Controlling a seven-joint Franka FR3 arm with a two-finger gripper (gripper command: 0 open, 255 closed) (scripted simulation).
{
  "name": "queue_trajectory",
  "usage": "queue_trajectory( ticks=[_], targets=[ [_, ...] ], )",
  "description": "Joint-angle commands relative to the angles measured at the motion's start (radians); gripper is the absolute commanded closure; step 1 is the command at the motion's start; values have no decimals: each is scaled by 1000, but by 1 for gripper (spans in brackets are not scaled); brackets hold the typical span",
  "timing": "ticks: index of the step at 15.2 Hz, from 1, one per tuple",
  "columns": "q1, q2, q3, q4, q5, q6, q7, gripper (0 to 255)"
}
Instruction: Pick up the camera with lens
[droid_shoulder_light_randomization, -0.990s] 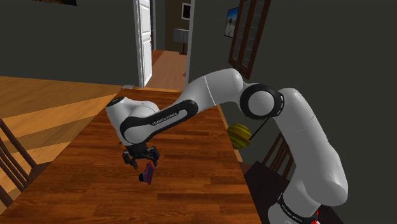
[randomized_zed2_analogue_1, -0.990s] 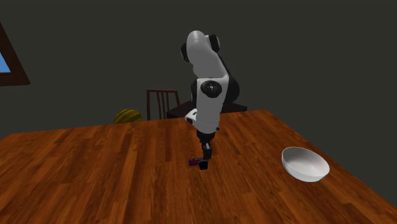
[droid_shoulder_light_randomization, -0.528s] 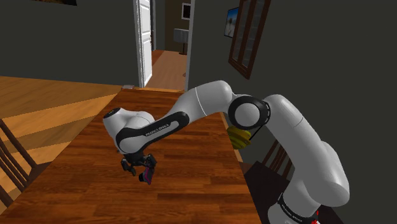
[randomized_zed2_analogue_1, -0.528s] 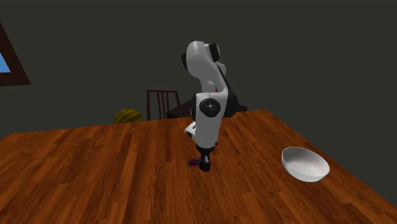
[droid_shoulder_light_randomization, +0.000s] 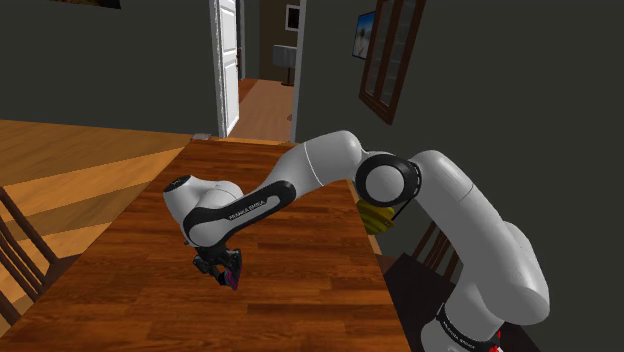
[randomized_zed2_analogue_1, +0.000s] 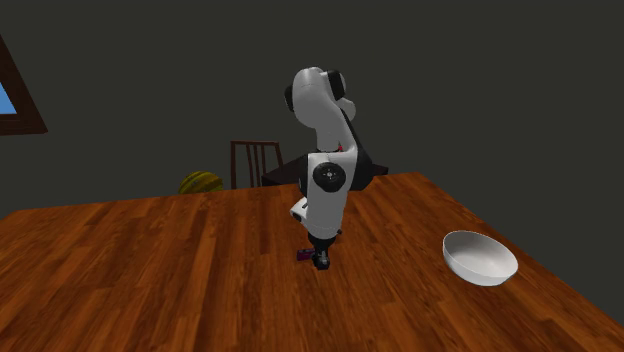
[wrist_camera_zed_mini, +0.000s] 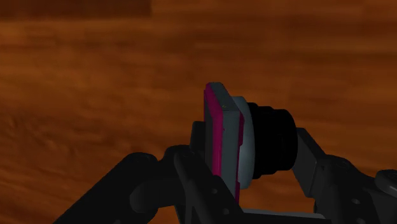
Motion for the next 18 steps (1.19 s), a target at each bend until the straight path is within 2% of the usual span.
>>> queue_trajectory(
  ticks=[1,6,18],
  targets=[
    [0,1,0,0,0,1,0,255],
    [1,1,0,0,0,0,0,255],
    [-9,-86,21,14,26,-97,-14,255]
  ],
)
